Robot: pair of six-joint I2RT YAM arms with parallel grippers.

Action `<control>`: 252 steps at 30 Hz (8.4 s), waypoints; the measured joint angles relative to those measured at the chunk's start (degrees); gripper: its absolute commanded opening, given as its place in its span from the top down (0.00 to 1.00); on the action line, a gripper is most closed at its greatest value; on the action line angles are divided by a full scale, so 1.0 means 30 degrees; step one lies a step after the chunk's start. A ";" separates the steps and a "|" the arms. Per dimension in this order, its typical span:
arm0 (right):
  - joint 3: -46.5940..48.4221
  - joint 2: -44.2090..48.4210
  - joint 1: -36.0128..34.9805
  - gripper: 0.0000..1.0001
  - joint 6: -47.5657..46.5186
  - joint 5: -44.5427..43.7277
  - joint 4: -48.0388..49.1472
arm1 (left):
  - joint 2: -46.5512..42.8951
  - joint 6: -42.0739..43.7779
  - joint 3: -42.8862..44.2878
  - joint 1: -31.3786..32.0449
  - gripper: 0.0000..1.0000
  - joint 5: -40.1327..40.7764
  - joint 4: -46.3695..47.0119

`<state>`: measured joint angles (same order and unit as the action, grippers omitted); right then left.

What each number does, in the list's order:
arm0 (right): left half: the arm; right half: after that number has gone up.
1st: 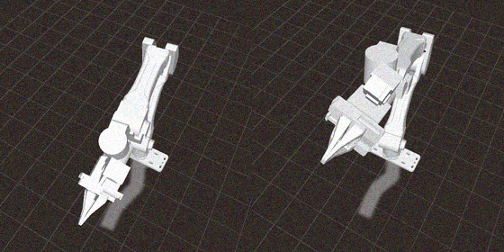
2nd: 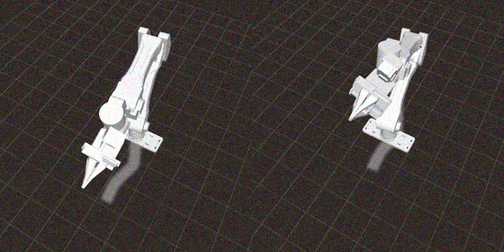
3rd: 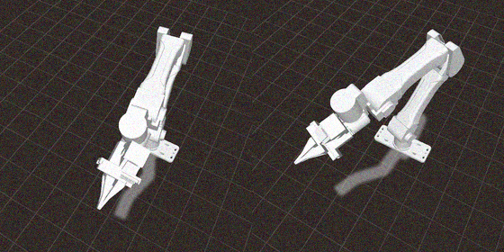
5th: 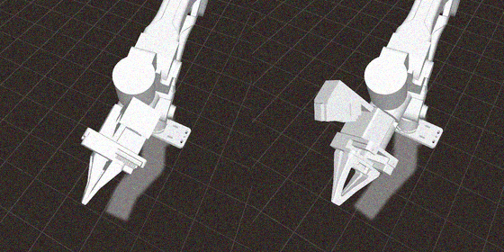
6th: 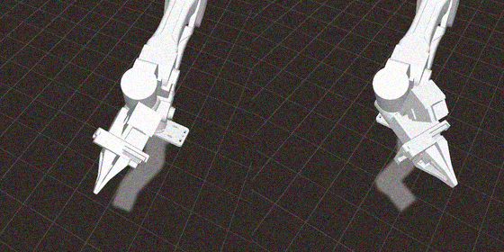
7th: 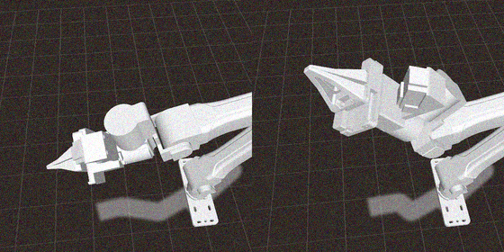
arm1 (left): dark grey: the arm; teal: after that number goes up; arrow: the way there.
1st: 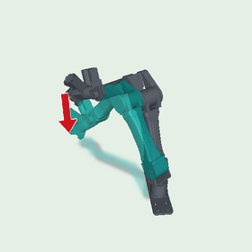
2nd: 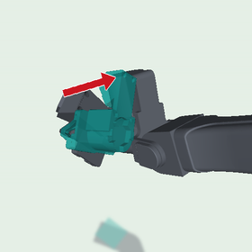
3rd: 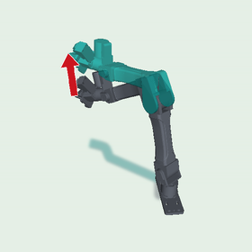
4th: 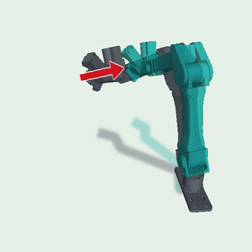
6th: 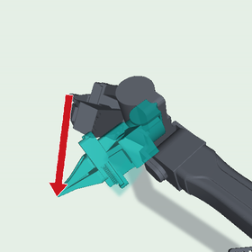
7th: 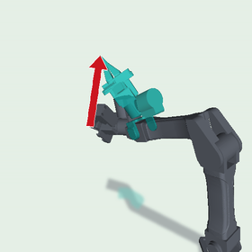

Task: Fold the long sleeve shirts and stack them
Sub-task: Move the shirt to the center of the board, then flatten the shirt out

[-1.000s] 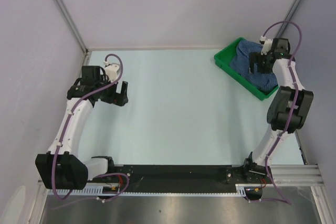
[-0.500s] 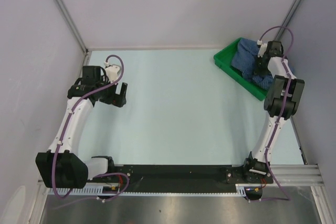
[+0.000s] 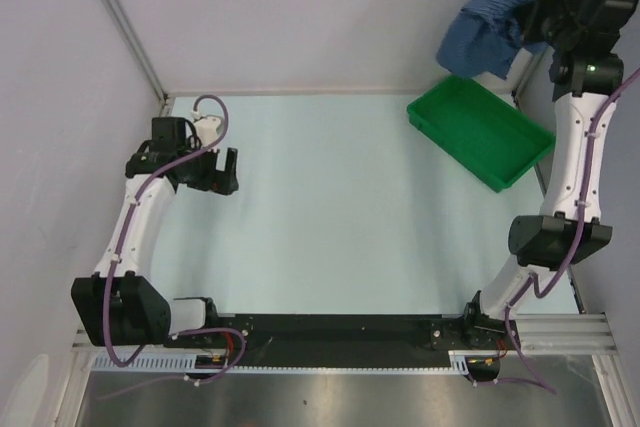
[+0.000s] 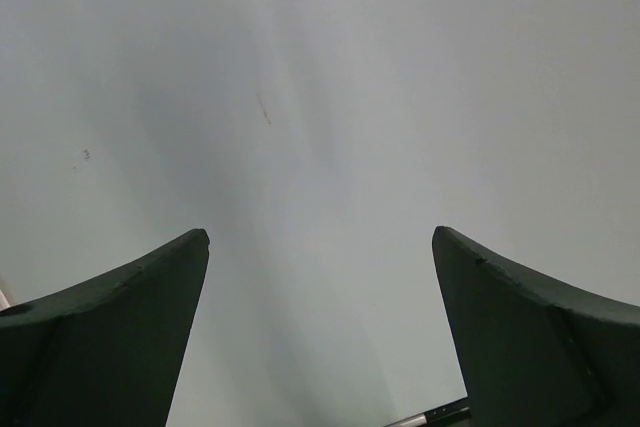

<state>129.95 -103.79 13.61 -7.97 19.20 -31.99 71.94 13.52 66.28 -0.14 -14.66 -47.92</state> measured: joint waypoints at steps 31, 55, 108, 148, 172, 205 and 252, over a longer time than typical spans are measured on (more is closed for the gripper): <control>-1.8739 0.2382 -1.2269 0.07 -0.0204 0.3891 0.0131 | 0.3067 0.5734 -0.1858 -0.2178 0.02 -0.3351 0.0182; -0.9595 -0.7227 -1.2298 1.00 0.3847 0.4874 0.3672 | 1.2866 0.3140 0.6062 -0.1064 1.00 -0.2601 0.0634; -1.0943 -0.6331 -1.2466 0.91 -0.7759 0.1319 -0.2448 | 1.6079 0.3599 0.7949 0.3956 1.00 -0.0554 0.2113; -1.5001 0.3351 -1.5963 0.14 -0.8240 0.3504 -0.6586 | 0.4692 0.4393 -0.1617 -0.4146 0.01 -0.5581 0.0466; -2.1092 0.7446 -2.2658 1.00 -0.7045 -0.2936 -0.1727 | 0.2433 0.5501 -0.1690 -0.1763 1.00 -0.1071 0.0663; -2.6163 1.2364 -1.7369 1.00 -0.9530 -0.0248 -0.4182 | 0.1435 0.6623 0.1821 0.1071 1.00 -0.1333 0.0321; -1.8797 -0.0503 -2.0218 0.30 -0.5646 -0.2317 0.0933 | 0.4823 0.8247 -0.6878 -0.0852 0.63 -0.0823 0.5413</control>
<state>73.56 -105.30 -47.05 -24.91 12.25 -29.19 86.41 38.26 45.65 -2.70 -17.12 -31.68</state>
